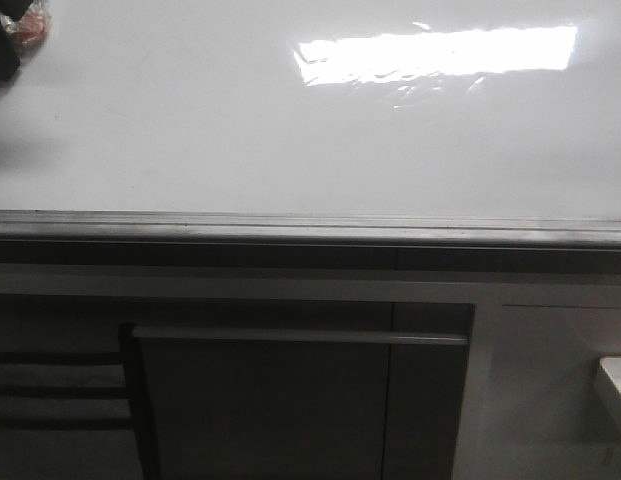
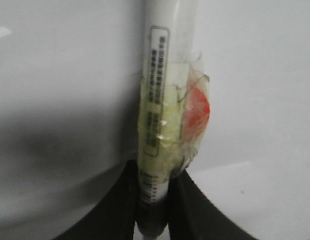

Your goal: Write number 0 on whiteboard

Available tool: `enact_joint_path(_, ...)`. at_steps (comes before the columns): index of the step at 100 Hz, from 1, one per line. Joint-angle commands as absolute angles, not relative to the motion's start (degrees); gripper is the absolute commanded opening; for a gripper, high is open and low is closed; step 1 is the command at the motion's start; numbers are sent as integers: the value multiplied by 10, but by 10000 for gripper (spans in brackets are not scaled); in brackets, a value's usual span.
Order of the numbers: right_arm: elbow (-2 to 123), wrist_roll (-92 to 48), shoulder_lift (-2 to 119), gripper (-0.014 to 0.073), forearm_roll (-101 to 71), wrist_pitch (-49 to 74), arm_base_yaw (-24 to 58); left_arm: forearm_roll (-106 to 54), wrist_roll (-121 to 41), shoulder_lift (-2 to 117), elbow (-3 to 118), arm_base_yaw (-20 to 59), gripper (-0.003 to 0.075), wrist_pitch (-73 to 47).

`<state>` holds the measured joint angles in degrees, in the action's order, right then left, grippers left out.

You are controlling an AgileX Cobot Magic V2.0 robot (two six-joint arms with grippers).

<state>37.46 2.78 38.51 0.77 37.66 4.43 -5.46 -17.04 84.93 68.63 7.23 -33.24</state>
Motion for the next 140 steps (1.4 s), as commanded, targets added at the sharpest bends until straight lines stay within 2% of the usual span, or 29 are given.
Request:
enact_joint_path(1,396,25,388,299,15,336,44,-57,-209,810,705,78,6,-334)
enact_joint_path(26,420,-7,394,298,4,376,49,-59,-312,738,705,116,6,-463)
enact_joint_path(58,546,-202,512,266,-146,539,129,-60,-376,718,733,272,6,-639)
enact_joint_path(80,620,-250,614,266,-146,610,254,-60,-382,718,734,391,6,-649)
enact_joint_path(95,689,-271,669,266,-146,657,308,-60,-382,723,734,449,6,-669)
enact_joint_path(120,771,-311,702,266,-146,674,381,-61,-382,734,734,487,6,-673)
enact_joint_path(140,778,-359,703,266,-147,636,443,-61,-382,734,734,489,6,-670)
